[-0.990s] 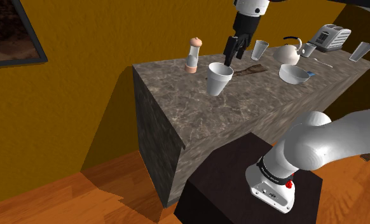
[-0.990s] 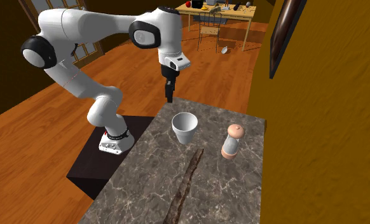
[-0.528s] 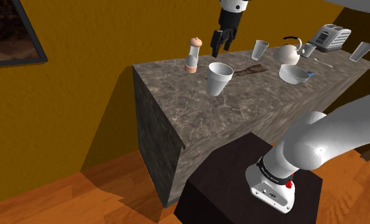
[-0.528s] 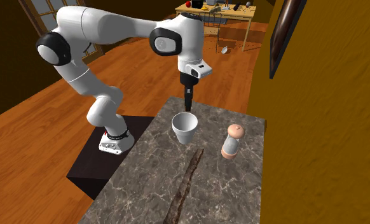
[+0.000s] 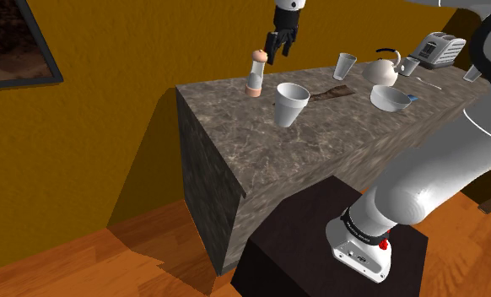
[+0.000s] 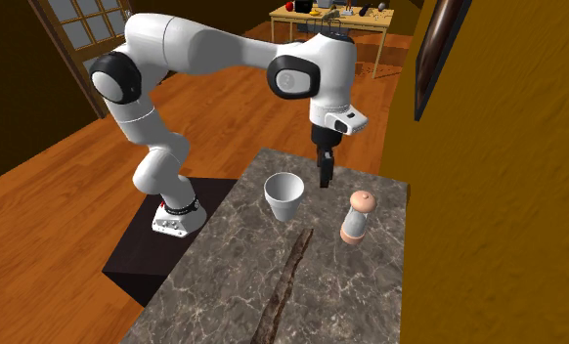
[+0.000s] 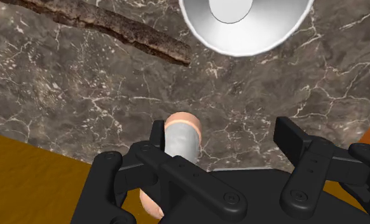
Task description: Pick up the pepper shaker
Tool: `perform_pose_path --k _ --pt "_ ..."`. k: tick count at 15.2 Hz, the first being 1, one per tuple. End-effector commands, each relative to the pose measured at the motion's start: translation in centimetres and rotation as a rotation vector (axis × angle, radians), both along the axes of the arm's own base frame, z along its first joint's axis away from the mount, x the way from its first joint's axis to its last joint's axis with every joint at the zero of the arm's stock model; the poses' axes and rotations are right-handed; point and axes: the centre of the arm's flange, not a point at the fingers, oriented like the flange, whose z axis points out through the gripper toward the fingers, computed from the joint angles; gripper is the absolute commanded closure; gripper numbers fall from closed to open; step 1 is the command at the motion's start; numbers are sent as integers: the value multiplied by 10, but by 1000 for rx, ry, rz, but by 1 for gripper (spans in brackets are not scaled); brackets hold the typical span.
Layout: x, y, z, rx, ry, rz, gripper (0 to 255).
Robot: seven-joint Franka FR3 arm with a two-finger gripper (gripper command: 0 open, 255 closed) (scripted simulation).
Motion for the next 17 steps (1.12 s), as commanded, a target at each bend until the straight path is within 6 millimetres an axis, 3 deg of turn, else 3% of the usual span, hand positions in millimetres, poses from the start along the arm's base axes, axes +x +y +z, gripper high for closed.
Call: perform_pose_path --k 1,7,14,17 --pt "23 -12 -1 -12 -6 4 0" --pt "89 -44 -3 -44 -25 15 0" --pt "89 -44 -40 -44 -25 15 0" --pt "89 -44 -43 -44 -25 15 0"
